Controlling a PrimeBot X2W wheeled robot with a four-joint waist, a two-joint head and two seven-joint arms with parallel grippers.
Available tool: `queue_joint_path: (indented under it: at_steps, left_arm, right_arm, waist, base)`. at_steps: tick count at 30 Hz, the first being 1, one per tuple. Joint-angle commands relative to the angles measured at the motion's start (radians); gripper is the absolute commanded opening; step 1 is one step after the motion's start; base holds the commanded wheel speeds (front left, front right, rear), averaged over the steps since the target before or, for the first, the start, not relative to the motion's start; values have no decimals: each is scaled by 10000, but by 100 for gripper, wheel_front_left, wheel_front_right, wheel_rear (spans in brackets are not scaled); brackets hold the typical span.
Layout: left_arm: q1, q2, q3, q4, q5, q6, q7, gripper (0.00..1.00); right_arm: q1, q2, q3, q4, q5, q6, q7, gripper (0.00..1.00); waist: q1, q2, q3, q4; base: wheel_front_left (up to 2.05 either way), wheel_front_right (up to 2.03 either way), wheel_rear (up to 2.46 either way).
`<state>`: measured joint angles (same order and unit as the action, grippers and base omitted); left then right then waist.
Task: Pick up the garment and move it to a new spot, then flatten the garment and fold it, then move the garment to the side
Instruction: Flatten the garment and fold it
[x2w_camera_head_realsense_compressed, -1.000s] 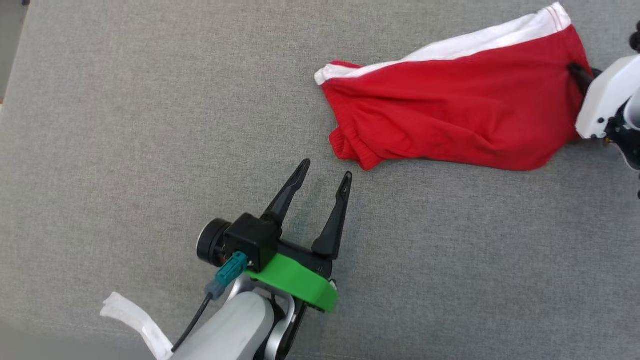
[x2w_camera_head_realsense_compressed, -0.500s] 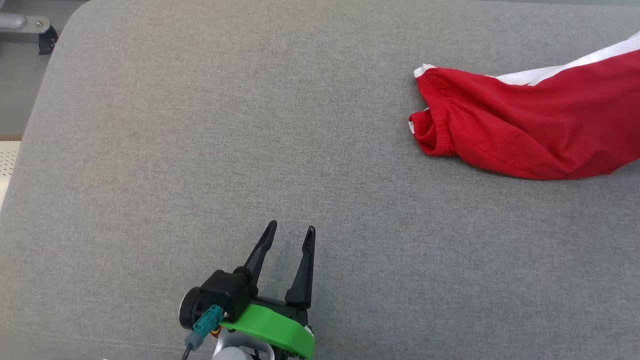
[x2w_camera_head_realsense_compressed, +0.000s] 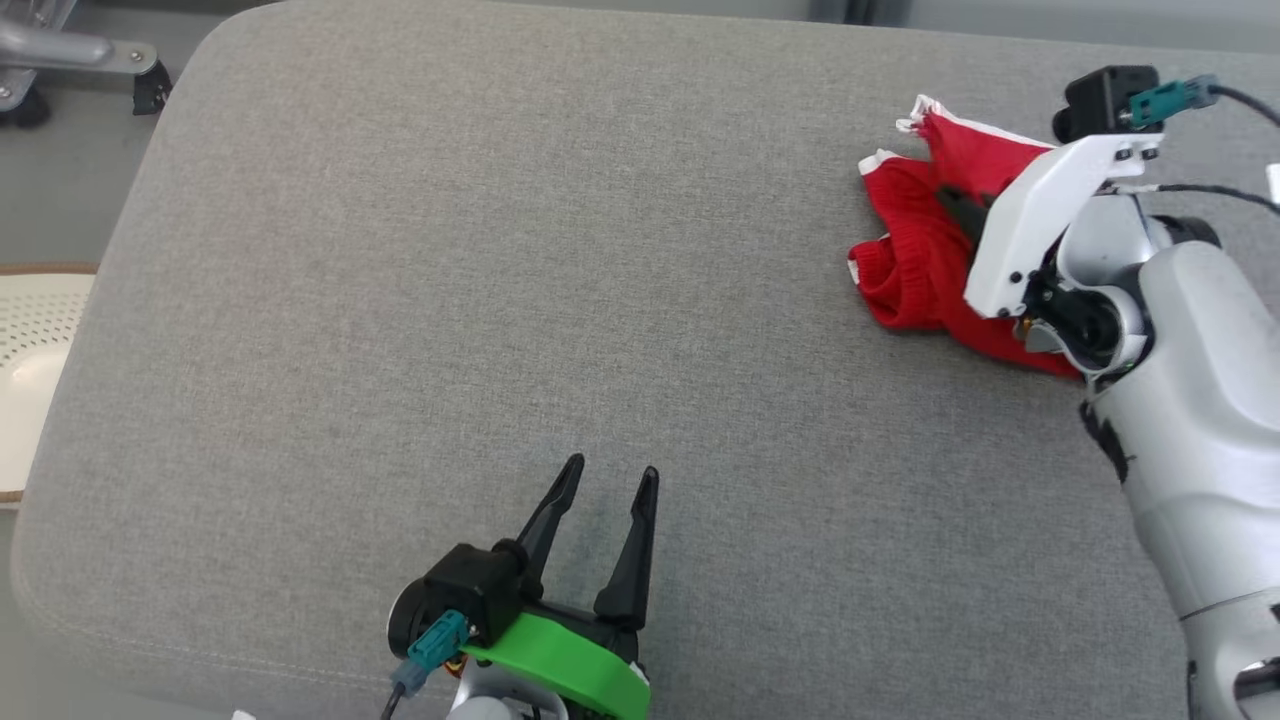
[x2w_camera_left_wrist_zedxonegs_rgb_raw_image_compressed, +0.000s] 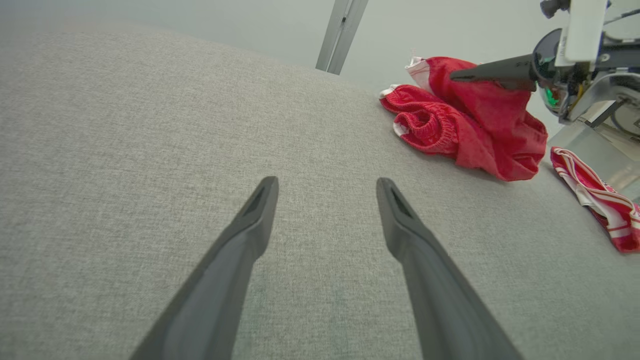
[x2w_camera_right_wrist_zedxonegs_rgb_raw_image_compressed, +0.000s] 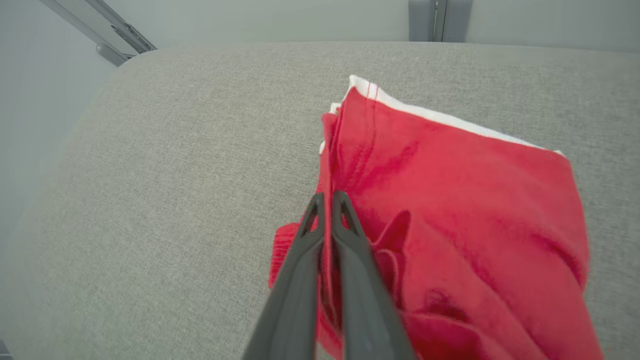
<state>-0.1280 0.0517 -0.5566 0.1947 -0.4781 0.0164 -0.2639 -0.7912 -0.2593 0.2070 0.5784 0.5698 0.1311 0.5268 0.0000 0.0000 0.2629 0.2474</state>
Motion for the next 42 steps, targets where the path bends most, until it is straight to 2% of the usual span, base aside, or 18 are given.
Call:
queue_joint_path:
  at_steps: [1,7,9,10,15,20,24,26,30,31,32,33,34,42]
  left_arm:
    - [-199,-3,-110,4,-74,-22,-2,100]
    - [-202,-2,-281,123,-336,142,-2,100]
    - [-138,-3,-272,160,-339,167,-2,100]
    - [-107,-3,-252,179,-343,172,-2,100]
    - [64,-2,-137,259,-331,169,-2,100]
    - [316,-1,182,253,-252,185,-2,100]
    - [619,-2,448,207,-130,90,-2,100]
    - [678,0,569,115,-57,62,-3,100]
    - [705,-2,662,-91,101,11,-3,100]
    - [657,-2,642,-133,149,-17,-3,100]
    - [593,-2,645,-196,179,-35,-3,100]
    - [544,0,637,-246,183,-43,-1,100]
    - [490,-2,632,-316,192,-56,-3,100]
    - [533,-2,583,-384,137,-44,-3,100]
  right_arm:
    - [178,282,-96,49,-224,-9,22,0]
    - [426,1037,-591,234,-1245,-8,-275,0]
    - [495,1153,-619,173,-1517,-8,-506,48]
    - [546,1178,-605,142,-1641,-8,-597,100]
    - [1025,1182,-363,-463,-1875,-8,-1376,100]
    - [2072,535,363,-1794,-2071,-9,-2398,100]
    - [3111,46,-321,-2452,-1972,-11,-3542,100]
    - [3415,-287,-716,-2593,-2349,-11,-4064,100]
    - [3691,-637,-1366,-2419,-2768,-9,-4666,100]
    - [3655,-716,-1437,-2359,-2832,-9,-4755,93]
    - [3591,-814,-1487,-2212,-2975,-11,-4788,46]
    - [3514,-946,-1450,-2113,-3162,-9,-4841,20]
    - [3370,-1024,-1356,-1940,-3253,-9,-4890,0]
    - [2653,-815,-165,-113,-3195,-12,-5252,0]
  waist:
    - [0,0,62,215]
    - [0,0,42,422]
    - [0,0,16,425]
    - [0,0,1,411]
    - [0,0,-233,254]
    - [0,0,-630,-99]
    - [0,0,-988,-316]
    - [0,0,-1031,-354]
    - [0,0,-856,-292]
    - [0,0,-786,-241]
    - [0,0,-699,-171]
    - [0,0,-620,-97]
    - [0,0,-533,-9]
    - [0,0,-389,552]
  base:
    - [0,0,0]
    - [0,0,0]
    - [0,0,0]
    - [0,0,0]
    - [0,0,0]
    - [0,0,0]
    - [0,0,0]
    - [0,0,0]
    - [0,0,0]
    - [0,0,0]
    - [0,0,0]
    - [0,0,0]
    - [0,0,0]
    - [0,0,0]
